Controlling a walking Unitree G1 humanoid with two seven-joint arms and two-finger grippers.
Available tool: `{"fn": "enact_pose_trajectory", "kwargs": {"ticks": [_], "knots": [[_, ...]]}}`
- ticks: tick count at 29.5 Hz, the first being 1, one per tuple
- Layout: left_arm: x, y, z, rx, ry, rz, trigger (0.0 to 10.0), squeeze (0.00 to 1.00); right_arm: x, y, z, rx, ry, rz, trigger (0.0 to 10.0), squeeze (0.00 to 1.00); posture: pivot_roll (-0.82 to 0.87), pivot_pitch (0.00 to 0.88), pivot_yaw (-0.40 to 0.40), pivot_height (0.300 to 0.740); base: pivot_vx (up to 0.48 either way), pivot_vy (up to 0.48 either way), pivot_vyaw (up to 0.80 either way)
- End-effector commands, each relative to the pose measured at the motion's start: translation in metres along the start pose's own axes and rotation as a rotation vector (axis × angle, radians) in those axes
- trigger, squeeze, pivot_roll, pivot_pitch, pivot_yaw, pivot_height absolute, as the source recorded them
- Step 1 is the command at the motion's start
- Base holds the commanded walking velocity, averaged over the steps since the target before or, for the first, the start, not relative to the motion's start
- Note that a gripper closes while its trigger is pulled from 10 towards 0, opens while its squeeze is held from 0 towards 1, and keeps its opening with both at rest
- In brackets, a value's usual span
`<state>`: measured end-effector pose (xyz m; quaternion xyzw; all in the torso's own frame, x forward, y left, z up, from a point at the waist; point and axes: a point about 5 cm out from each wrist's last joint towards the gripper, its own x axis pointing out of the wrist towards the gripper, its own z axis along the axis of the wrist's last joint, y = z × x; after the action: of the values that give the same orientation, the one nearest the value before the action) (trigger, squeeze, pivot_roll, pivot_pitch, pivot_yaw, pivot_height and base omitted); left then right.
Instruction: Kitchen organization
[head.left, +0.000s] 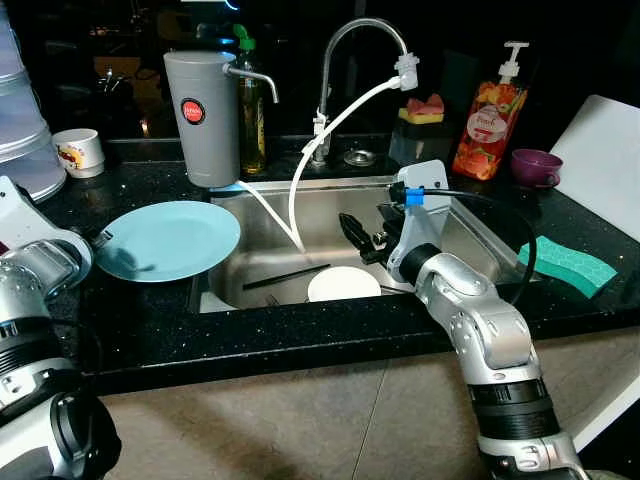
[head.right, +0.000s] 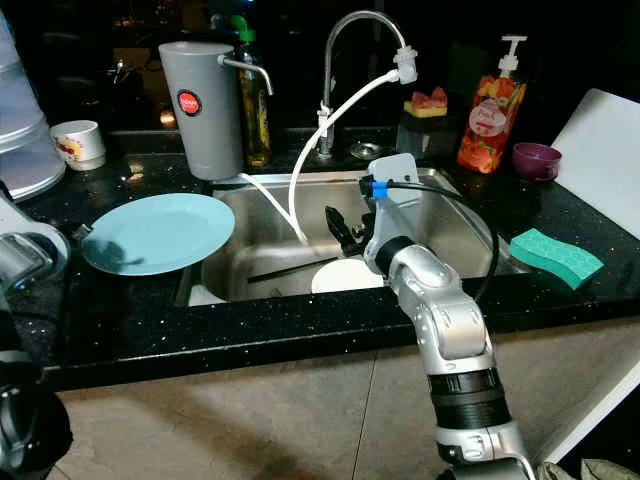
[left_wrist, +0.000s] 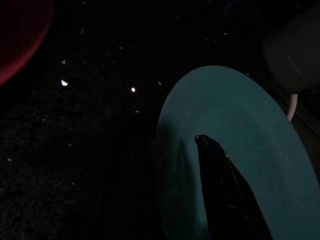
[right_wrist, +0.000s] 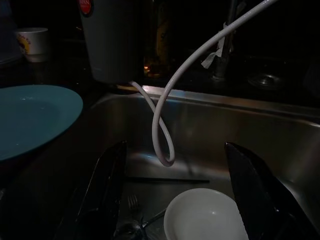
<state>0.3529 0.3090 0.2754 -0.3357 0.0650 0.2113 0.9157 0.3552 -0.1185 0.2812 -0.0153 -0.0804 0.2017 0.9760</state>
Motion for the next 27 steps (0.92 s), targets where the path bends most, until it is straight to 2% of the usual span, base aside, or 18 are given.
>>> {"fn": "enact_pose_trajectory", "kwargs": {"ticks": [1, 16, 21, 23, 27], "knots": [[0.002, 0.005, -0.008, -0.010, 0.037, 0.018, 10.0, 0.00, 0.001, 0.001, 0.000, 0.001, -0.001, 0.002, 10.0, 0.00, 0.08, 0.103, -0.032, 0.740, 0.000, 0.000, 0.00], [0.007, 0.015, -0.020, -0.012, 0.067, 0.065, 10.0, 0.00, 0.002, 0.000, 0.000, 0.001, 0.001, 0.003, 10.0, 0.00, 0.08, 0.104, -0.035, 0.740, 0.000, 0.000, 0.00], [0.009, 0.015, -0.026, -0.065, 0.111, 0.027, 10.0, 0.00, 0.002, 0.000, 0.001, 0.000, -0.003, 0.004, 10.0, 0.00, 0.08, 0.102, -0.037, 0.740, 0.000, 0.000, 0.00], [0.011, 0.012, -0.030, -0.102, 0.142, -0.025, 10.0, 0.00, 0.002, 0.000, 0.001, -0.001, -0.003, 0.004, 10.0, 0.00, 0.08, 0.102, -0.037, 0.740, 0.000, 0.000, 0.00], [0.011, 0.010, -0.031, -0.116, 0.152, -0.054, 10.0, 0.00, 0.002, 0.000, 0.001, 0.000, -0.002, 0.004, 10.0, 0.00, 0.08, 0.102, -0.037, 0.740, 0.000, 0.000, 0.00]]}}
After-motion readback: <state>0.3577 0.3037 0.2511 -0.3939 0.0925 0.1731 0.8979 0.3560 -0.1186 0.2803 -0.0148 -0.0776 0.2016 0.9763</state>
